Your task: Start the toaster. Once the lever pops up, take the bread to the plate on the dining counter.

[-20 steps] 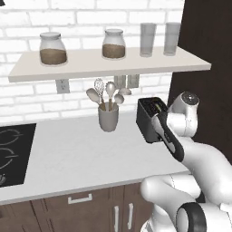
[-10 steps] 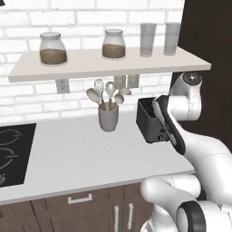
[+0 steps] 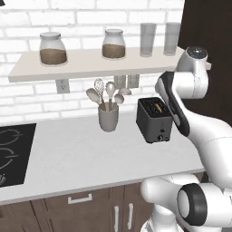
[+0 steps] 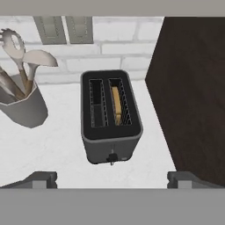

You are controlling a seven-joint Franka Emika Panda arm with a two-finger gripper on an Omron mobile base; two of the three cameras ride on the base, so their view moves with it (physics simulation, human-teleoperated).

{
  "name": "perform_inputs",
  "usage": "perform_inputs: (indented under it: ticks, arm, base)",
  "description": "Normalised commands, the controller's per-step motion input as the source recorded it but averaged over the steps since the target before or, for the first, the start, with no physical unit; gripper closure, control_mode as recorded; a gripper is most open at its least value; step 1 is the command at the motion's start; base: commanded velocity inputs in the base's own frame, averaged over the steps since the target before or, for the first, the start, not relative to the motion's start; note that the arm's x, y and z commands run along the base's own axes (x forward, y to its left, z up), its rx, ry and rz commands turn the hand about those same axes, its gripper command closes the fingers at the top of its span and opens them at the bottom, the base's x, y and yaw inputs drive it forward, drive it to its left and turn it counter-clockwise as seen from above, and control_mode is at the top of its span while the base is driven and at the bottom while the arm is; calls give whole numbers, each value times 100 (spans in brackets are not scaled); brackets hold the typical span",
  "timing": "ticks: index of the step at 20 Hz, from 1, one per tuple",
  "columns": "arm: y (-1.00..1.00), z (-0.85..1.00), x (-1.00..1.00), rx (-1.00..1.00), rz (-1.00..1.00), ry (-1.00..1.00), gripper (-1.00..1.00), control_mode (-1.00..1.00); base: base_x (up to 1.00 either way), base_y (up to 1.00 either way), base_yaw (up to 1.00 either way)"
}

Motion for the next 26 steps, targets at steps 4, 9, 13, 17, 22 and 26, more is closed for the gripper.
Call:
perform_inputs:
  ticks: [4, 9, 13, 17, 22, 26]
  arm:
    - [0, 0, -11, 0, 1, -2, -100, -100]
    - [-1, 0, -8, 0, 0, -5, -100, -100]
    - [0, 0, 0, 0, 0, 0, -100, -100]
    - [0, 0, 0, 0, 0, 0, -100, -100]
    - [0, 0, 0, 0, 0, 0, -100, -100]
    - [0, 0, 0, 0, 0, 0, -100, -100]
  base:
    - [0, 0, 0]
    - [0, 0, 0]
    - [0, 0, 0]
    - [0, 0, 0]
    - [0, 0, 0]
    - [0, 0, 0]
